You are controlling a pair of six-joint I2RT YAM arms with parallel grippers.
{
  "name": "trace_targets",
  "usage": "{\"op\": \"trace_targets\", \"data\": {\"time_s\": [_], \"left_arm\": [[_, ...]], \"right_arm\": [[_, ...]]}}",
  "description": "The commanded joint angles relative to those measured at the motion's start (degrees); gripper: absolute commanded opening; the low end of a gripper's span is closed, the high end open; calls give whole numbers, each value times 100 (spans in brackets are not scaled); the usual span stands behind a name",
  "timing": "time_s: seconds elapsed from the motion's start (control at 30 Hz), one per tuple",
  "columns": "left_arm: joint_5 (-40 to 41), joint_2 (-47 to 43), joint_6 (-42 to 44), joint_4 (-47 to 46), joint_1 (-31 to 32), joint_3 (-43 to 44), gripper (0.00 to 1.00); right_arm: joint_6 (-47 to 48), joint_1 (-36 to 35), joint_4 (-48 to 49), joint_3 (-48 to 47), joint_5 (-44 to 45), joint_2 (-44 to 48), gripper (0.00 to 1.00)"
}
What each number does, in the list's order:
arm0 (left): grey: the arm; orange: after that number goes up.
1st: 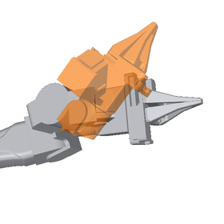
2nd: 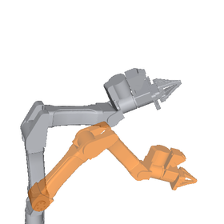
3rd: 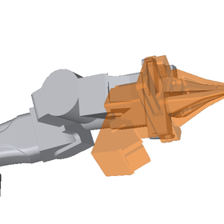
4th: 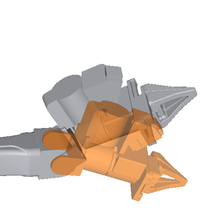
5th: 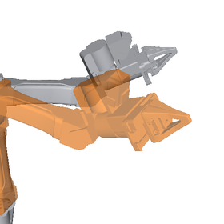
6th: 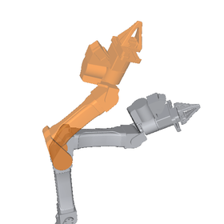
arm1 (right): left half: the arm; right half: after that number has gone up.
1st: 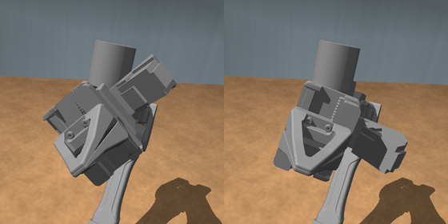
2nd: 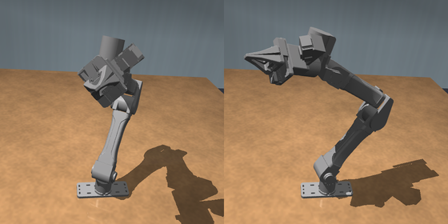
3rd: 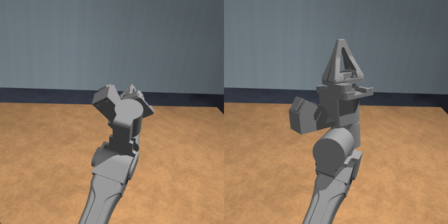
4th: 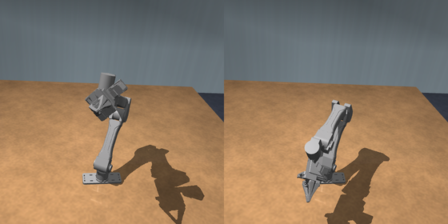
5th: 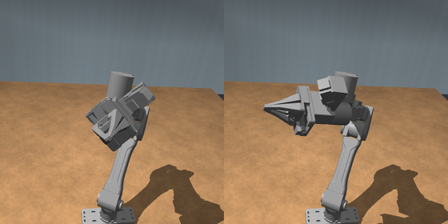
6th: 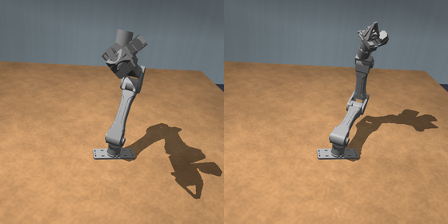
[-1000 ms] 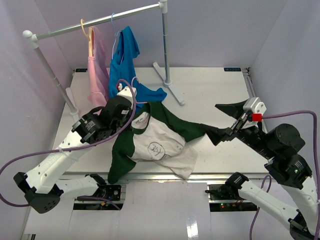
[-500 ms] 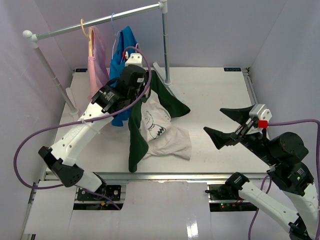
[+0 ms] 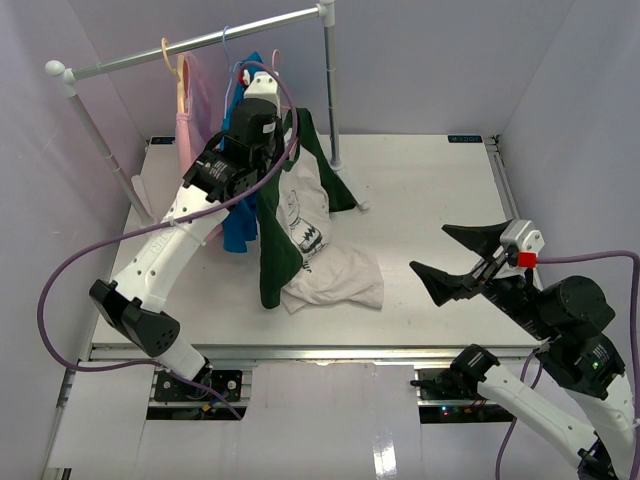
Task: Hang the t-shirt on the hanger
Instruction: Place the hanger at the clothesline.
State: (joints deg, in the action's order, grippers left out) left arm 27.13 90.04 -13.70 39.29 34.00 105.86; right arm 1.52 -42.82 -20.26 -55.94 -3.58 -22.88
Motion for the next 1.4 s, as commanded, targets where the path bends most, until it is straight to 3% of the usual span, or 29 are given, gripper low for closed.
{"op": "trace_targets", "data": {"time_s": [0.0,0.87,1.37], "left_arm": [[-196,-188,365,-746,11,329,0],[764,530,1194,-1847,11,1192,0],[655,903,1504,-2112,-96,1268,0]], "right_arm": [[17,-108,327,108,246,185,97],[94,-901,465,810,1181,1326,97],[59,-951,450,866,1090,1327,97]]}}
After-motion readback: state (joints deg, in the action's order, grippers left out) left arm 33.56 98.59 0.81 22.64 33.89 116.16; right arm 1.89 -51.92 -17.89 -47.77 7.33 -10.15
